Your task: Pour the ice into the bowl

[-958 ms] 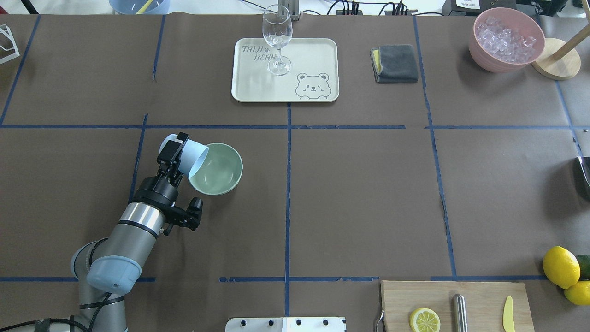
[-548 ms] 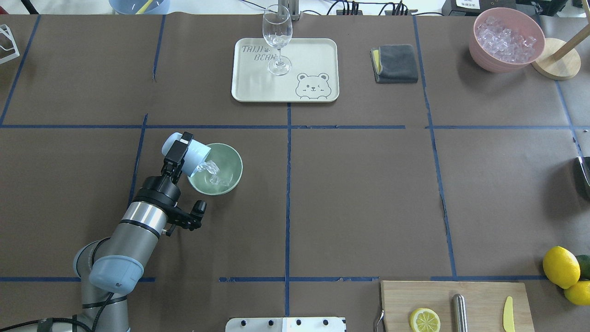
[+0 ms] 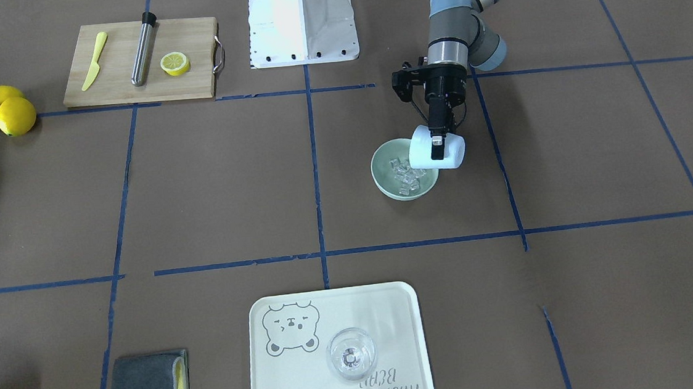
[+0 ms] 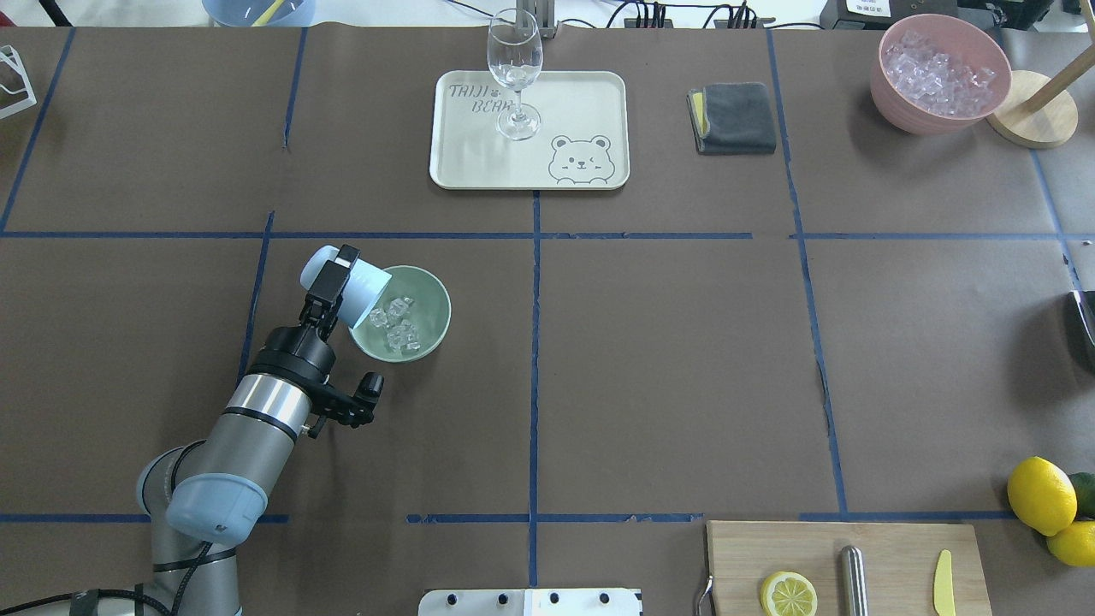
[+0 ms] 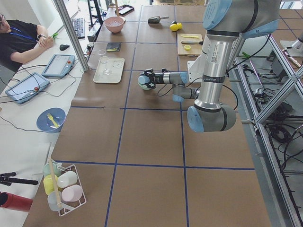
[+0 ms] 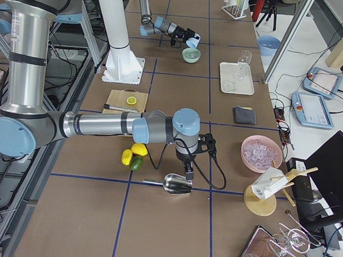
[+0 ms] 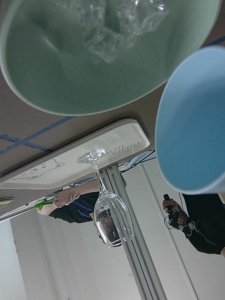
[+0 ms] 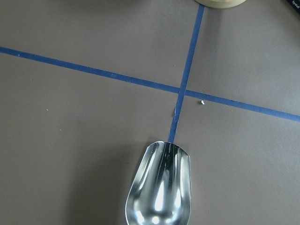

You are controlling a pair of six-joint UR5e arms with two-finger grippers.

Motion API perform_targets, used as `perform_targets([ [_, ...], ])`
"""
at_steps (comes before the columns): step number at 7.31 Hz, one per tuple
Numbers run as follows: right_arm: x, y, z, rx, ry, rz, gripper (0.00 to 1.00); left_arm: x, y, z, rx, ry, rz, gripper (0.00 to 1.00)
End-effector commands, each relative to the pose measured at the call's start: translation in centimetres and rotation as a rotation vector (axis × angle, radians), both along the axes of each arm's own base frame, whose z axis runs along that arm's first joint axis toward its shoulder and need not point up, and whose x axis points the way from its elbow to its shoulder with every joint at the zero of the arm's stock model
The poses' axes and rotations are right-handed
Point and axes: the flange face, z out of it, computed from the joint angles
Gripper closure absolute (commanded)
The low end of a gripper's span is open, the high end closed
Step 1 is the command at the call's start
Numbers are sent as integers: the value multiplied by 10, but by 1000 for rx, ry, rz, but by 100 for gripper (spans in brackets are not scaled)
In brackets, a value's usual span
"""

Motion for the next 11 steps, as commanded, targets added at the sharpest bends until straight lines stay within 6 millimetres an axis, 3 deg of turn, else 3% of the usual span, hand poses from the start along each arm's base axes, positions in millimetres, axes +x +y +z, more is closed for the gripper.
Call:
perform_targets([
  [1,0,0,0,2,0,0,0,0,0,0,0,0,0,100],
  [3,0,1,0,0,0,0,0,-4,-1,-8,3,45,0,100],
  [5,0,1,1,0,0,0,0,-17,-1,-22,-19,318,-5,100],
  [8,0,1,1,0,0,0,0,-28,10,-26,-136,903,41,100],
  [10,0,1,0,-1,-3,1,0,-15,30,-26,-350,1399,107,100],
  [11,0,1,0,0,-3,0,0,-14,35,-33,-418,1566,128,100],
])
